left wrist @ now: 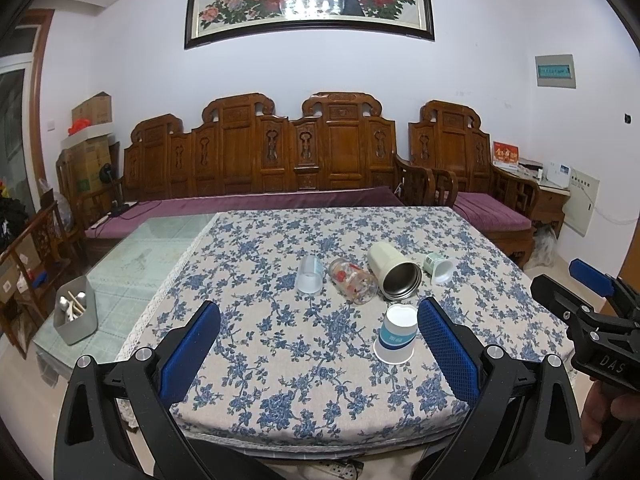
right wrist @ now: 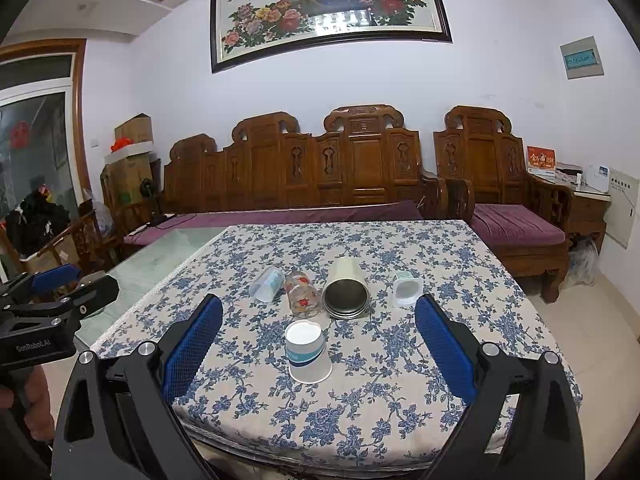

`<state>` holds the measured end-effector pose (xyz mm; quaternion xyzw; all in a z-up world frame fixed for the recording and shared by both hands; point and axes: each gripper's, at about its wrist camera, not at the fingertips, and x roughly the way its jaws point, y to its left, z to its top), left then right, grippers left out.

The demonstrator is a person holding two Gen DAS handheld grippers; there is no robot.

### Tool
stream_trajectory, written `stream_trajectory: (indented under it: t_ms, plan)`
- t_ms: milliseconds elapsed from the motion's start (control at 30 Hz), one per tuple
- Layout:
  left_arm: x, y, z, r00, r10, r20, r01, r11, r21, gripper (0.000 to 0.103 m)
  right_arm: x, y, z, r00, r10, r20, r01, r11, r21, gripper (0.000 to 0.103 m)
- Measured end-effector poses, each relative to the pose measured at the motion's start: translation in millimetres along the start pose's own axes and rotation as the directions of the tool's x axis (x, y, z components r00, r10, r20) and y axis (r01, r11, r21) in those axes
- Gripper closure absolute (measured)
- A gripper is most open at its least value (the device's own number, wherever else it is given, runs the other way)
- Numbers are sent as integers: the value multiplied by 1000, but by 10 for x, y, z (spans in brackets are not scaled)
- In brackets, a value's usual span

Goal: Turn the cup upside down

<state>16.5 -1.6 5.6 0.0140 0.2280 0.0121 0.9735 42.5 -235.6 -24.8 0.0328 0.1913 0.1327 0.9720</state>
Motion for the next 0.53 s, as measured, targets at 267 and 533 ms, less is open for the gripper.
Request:
stream_trajectory:
  t_ms: [267,533]
  plan:
    - [0,-5,1,1000,1,0,-1,1000,-1,8,8,-1,-6,1000,2,-1,-2,1000,1,5]
    - [-12,-4,4,1000,2,-1,-2,1000,-3,8,13,14,-6,1000,1,0,-1,1000,-2,5]
